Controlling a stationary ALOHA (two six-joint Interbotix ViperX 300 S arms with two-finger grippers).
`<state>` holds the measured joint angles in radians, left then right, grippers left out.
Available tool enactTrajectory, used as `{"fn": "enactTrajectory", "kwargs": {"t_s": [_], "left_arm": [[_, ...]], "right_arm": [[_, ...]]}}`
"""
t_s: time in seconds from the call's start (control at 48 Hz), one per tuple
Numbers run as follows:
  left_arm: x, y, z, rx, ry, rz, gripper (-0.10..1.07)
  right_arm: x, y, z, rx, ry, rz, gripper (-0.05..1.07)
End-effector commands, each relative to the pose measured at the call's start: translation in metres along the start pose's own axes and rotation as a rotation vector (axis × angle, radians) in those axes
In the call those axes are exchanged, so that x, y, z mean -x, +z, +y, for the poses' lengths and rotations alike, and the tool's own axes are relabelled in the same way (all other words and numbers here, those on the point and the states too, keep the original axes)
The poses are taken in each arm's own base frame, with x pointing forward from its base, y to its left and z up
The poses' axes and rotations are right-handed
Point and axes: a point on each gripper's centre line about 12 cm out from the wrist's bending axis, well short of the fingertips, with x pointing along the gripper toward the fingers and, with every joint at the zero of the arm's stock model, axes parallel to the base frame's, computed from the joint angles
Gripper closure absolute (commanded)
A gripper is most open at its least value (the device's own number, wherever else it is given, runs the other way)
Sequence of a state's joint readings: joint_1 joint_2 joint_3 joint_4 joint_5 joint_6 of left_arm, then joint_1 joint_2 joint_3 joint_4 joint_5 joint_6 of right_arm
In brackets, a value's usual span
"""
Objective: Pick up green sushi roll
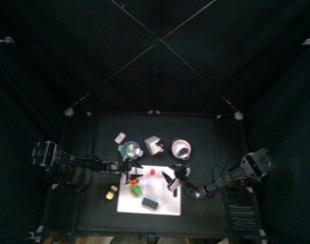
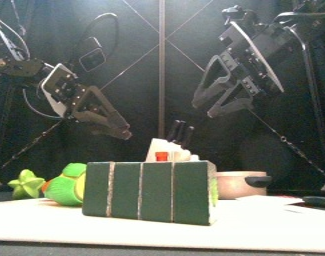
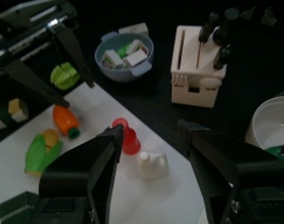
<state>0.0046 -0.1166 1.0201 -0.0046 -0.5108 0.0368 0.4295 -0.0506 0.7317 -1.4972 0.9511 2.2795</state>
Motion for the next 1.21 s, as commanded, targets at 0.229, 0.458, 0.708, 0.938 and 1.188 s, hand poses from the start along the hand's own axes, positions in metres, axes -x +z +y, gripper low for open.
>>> {"fn": "enactTrajectory", "kwargs": {"t_s": [0.229, 0.458, 0.708, 0.938, 1.188], "left_arm": [[-0.002, 0.006, -0.014, -0.051, -0.052, 0.038, 0.15], [-0.002, 0.006, -0.019, -0.089, -0.079, 0.045, 0.15], [-0.001, 0.005, -0.02, -0.097, -0.084, 0.048, 0.15], [0.01, 0.014, -0.013, -0.034, -0.047, 0.004, 0.15], [0.033, 0.011, -0.004, 0.062, 0.009, -0.06, 0.15]], "right_arm": [[0.01, 0.015, 0.015, -0.03, -0.016, 0.177, 0.15], [0.016, 0.006, 0.036, -0.031, 0.102, 0.348, 0.16], [0.009, -0.017, 0.08, 0.062, 0.321, 0.423, 0.16], [-0.002, -0.02, 0.103, 0.069, 0.347, 0.426, 0.16], [-0.008, -0.038, 0.127, 0.074, 0.408, 0.457, 0.16]]}}
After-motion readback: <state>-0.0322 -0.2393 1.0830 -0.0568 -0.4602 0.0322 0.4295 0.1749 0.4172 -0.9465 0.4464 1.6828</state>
